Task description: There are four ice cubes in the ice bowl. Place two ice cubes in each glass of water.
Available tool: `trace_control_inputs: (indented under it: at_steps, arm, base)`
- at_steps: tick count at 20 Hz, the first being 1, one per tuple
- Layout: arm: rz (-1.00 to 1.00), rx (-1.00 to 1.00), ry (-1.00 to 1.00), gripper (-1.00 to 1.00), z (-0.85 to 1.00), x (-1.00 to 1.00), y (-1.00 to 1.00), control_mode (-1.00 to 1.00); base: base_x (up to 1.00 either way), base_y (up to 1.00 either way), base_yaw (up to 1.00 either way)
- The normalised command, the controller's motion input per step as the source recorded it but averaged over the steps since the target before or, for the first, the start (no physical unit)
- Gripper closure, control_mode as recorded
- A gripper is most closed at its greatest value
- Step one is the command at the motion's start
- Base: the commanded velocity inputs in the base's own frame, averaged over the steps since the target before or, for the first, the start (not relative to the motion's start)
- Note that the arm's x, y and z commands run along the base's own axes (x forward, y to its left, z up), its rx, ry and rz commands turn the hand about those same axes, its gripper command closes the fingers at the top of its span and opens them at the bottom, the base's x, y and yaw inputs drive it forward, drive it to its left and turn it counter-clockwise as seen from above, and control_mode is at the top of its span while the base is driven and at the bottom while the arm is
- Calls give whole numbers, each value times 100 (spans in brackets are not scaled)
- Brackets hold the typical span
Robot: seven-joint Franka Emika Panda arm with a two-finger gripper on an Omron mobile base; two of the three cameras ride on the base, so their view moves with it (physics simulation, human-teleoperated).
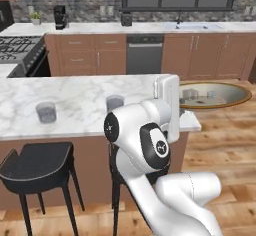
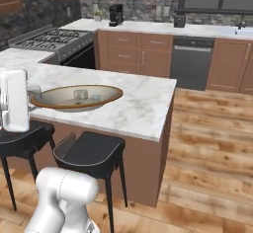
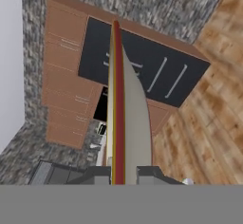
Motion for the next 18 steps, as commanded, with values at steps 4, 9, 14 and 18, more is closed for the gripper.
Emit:
trace_control_inputs:
  at_steps: [4, 9, 14, 18]
  arm:
    - [0, 0, 0, 100, 0, 0, 0, 100]
    - [0, 0, 0, 100, 0, 0, 0, 100]
    - [0, 0, 0, 100, 0, 0, 0, 100]
    - [0, 0, 0, 100, 0, 0, 0, 100]
  base:
    - [0, -64, 25]
    - [0, -60, 32]
    - [1, -57, 33]
    - [16, -52, 31]
